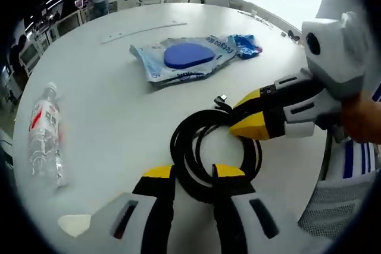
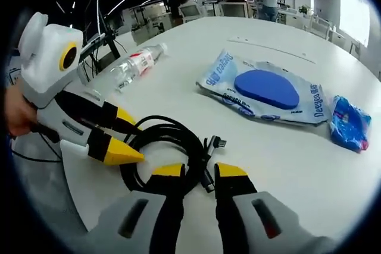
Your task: Arrange the tabletop items into an orderly group along one side of the table until the central work area is clear of visible clutter.
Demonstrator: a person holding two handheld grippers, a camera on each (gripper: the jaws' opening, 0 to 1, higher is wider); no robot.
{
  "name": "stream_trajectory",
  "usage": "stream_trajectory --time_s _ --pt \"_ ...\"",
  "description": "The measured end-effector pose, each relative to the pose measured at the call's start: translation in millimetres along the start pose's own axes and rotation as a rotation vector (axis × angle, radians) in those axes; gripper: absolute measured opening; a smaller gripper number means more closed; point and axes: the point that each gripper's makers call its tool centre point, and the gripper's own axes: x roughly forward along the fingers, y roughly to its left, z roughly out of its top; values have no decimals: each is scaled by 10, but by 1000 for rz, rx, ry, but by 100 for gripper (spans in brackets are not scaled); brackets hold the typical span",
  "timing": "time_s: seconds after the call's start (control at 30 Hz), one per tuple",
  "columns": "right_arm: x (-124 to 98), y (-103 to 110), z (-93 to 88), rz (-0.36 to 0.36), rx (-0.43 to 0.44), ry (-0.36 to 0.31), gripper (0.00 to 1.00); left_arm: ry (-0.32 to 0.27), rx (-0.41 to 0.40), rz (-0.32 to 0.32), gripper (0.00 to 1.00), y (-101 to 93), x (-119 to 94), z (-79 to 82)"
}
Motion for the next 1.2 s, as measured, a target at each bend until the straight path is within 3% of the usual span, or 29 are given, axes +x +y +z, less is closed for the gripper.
stream_trajectory --time_s 0.53,0.8,1.2 --pt "-31 11 18 2 52 -8 8 14 -72 2 7 19 -4 16" --pt "-88 12 57 5 58 -17 8 14 -125 -18 5 -6 -46 33" --pt "-217 -7 86 7 79 -33 8 6 -130 -37 5 -98 -125 105"
